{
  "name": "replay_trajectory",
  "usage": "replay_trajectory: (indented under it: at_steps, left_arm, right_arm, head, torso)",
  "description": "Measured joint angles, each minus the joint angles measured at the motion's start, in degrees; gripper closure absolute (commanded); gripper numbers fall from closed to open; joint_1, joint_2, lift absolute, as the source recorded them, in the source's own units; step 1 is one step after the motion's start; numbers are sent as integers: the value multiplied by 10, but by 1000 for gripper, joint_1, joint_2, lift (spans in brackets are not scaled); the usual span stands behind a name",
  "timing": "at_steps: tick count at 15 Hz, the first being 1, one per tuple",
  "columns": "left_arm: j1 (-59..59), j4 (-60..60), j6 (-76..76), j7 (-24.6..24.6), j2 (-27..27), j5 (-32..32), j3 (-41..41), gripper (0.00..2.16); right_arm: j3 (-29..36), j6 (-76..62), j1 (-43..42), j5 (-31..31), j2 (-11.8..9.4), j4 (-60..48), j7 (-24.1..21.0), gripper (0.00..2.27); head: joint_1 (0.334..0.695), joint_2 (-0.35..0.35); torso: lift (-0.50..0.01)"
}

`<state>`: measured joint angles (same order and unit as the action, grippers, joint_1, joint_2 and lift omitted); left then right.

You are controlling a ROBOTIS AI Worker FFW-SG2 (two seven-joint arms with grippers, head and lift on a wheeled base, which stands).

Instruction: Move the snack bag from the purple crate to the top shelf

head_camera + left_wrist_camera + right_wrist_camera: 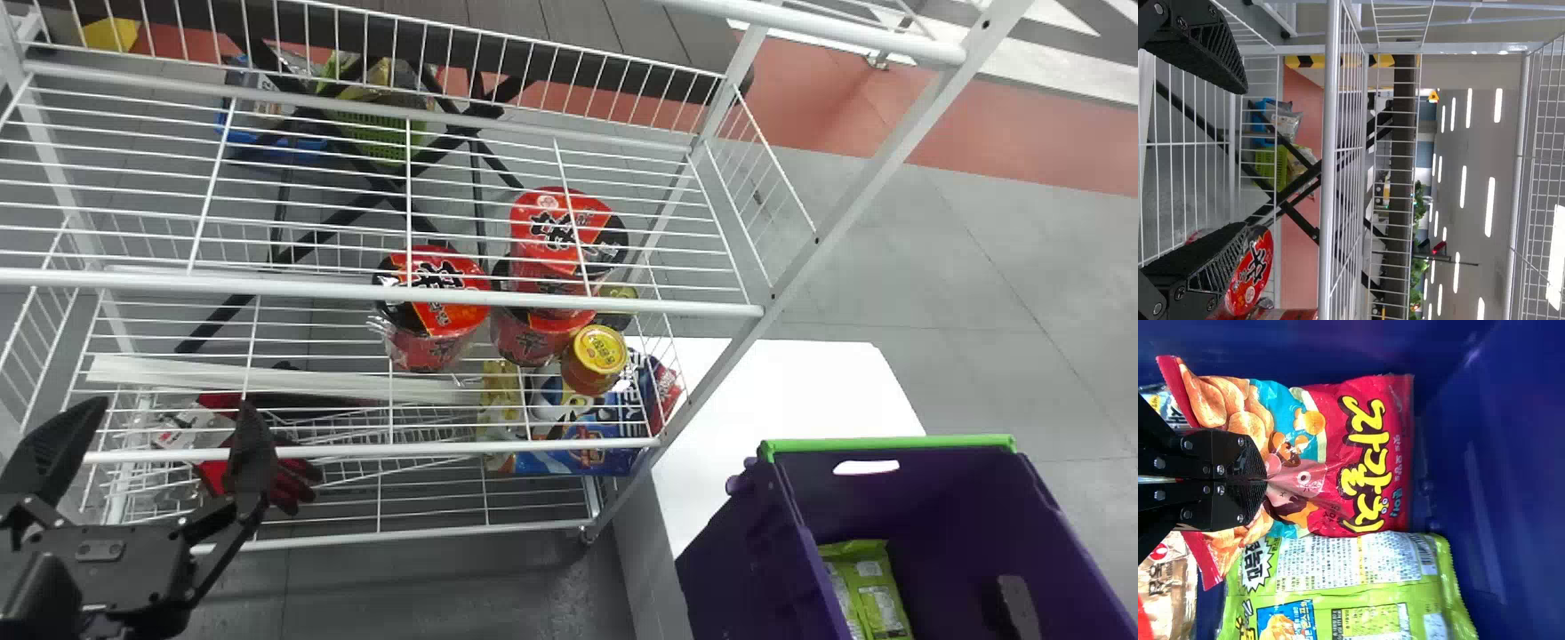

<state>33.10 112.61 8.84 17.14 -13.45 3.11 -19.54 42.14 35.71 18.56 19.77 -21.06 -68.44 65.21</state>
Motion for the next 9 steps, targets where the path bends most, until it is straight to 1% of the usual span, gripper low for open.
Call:
replay_trajectory:
  at_steps: [5,7,9]
  left_arm:
    - [-7,-11,0,0,0,4,0,103]
    - [-11,-14,0,0,0,6,0,103]
    - [-14,-16,0,0,0,7,-1,103]
  right_arm:
    - [1,-4,0,1,0,1,10,1450]
    - [7,-17,0,-7,1,4,24,1450]
    - [15,-30,0,-14,3,5,28,1450]
  head:
    - [695,-350]
    - [695,-350]
    - [695,-350]
  torso:
    - [-384]
    - [-376]
    - [-368]
